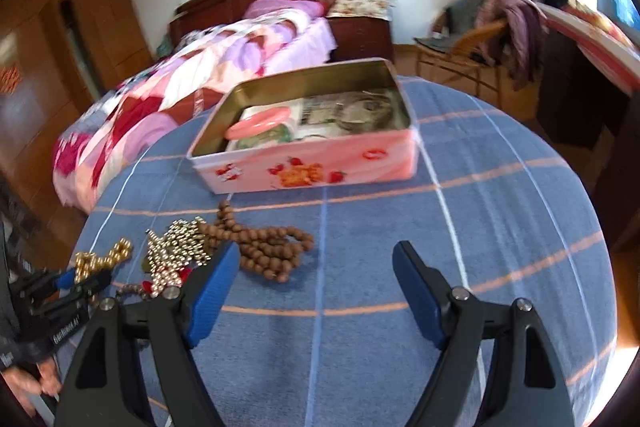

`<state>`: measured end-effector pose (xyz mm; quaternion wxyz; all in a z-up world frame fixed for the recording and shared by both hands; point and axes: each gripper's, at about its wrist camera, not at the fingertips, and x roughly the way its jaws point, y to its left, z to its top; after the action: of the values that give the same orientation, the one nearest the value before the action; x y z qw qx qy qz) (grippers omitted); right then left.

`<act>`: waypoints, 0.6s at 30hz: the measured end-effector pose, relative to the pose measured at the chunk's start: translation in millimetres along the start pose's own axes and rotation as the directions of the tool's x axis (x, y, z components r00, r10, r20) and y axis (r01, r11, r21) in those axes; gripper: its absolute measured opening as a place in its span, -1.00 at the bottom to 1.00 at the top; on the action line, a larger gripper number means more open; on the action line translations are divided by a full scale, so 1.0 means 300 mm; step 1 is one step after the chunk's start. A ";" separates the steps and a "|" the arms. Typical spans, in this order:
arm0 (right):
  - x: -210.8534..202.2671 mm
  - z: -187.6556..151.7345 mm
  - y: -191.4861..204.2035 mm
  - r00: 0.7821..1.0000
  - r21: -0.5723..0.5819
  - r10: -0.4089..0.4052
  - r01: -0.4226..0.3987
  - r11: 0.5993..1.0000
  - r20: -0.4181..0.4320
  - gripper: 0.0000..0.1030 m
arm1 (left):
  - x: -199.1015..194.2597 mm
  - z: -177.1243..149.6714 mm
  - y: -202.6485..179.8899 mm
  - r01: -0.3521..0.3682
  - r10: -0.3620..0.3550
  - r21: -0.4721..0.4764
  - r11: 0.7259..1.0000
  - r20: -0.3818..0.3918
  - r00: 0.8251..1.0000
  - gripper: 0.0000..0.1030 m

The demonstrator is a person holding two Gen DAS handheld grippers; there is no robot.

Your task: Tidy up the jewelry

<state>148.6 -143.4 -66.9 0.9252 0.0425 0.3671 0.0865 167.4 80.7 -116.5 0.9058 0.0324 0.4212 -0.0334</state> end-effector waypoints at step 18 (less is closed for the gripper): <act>0.182 0.000 0.102 0.982 -0.250 -0.002 -0.046 0.967 -0.189 -0.38 | -0.144 0.053 0.048 0.179 -0.155 -0.156 0.972 0.154 0.976 -0.57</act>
<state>183.8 -102.8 -99.1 0.8832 -0.0801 0.4384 0.1464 152.9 95.1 -72.8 0.9267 -0.0822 0.3587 -0.0759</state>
